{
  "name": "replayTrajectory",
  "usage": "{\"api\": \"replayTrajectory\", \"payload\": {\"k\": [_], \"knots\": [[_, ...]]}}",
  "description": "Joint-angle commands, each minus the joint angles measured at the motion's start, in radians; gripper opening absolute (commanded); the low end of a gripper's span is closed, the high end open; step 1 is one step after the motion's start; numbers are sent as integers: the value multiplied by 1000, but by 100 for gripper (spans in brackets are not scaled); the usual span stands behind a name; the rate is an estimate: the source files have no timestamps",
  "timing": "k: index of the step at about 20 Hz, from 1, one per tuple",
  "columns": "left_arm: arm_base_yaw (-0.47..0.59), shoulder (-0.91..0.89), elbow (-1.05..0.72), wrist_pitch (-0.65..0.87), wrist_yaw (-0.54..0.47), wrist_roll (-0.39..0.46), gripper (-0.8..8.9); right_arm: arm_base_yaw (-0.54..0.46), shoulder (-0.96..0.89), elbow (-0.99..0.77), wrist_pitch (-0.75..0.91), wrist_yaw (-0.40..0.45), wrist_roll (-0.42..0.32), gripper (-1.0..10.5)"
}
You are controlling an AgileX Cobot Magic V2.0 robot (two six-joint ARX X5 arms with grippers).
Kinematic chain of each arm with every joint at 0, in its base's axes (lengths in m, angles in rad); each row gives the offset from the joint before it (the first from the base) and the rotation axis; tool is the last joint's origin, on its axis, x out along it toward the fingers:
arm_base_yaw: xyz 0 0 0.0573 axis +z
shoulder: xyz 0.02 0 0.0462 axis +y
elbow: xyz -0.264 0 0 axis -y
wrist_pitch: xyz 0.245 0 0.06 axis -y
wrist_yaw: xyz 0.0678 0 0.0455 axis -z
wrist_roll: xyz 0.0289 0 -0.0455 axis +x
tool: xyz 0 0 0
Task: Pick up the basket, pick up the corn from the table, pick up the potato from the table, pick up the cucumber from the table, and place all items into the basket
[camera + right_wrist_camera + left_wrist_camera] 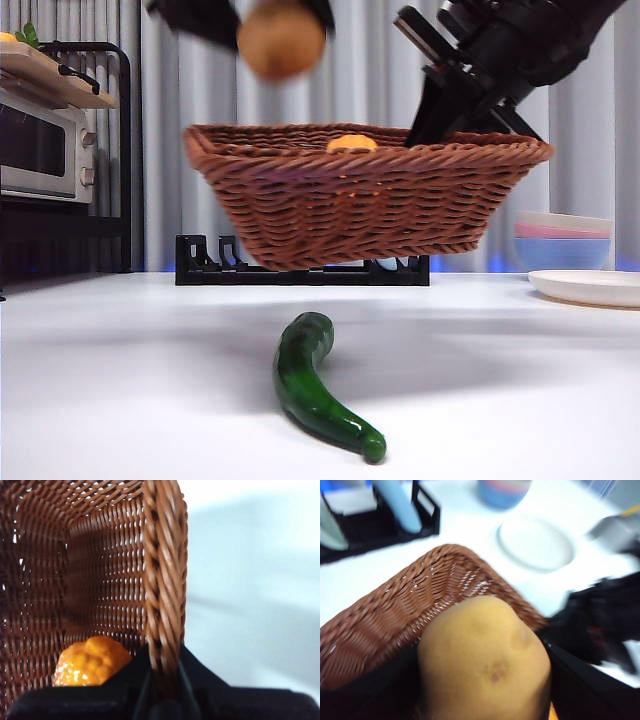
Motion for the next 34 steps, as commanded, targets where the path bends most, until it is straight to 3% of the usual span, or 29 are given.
{"api": "replayTrajectory", "payload": {"k": [1,4,5,6,7,8,14,18,22,27,31,34], "knots": [[19,108,-5,-28,-16,32,-8,11,0,7,13,-10,5,-12],[21,159,-5,-78,-19,31,40,10,0,7,0,-10,11,-12],[20,160,-5,-82,-28,31,162,10,0,7,-2,-10,11,-12],[20,159,-5,-77,-31,31,381,10,0,7,-2,-10,11,-12],[20,159,-5,-74,-28,30,539,10,0,7,-2,-10,11,-12],[20,159,-5,-75,-26,29,590,10,0,7,-2,-10,11,-12],[11,154,29,-113,27,8,588,10,0,7,-3,-9,11,-12],[-21,68,160,-311,42,26,588,-9,0,7,24,-2,7,-12],[-64,-102,205,-478,-8,53,588,-103,0,7,88,-5,31,-12],[-133,-215,169,-702,-32,26,588,-243,0,7,90,-12,31,-12],[-251,-238,-52,-587,-94,-97,587,-301,0,7,89,-12,31,-12],[-284,-219,-267,-348,-136,-229,587,-307,0,7,86,-12,30,-12]]}}
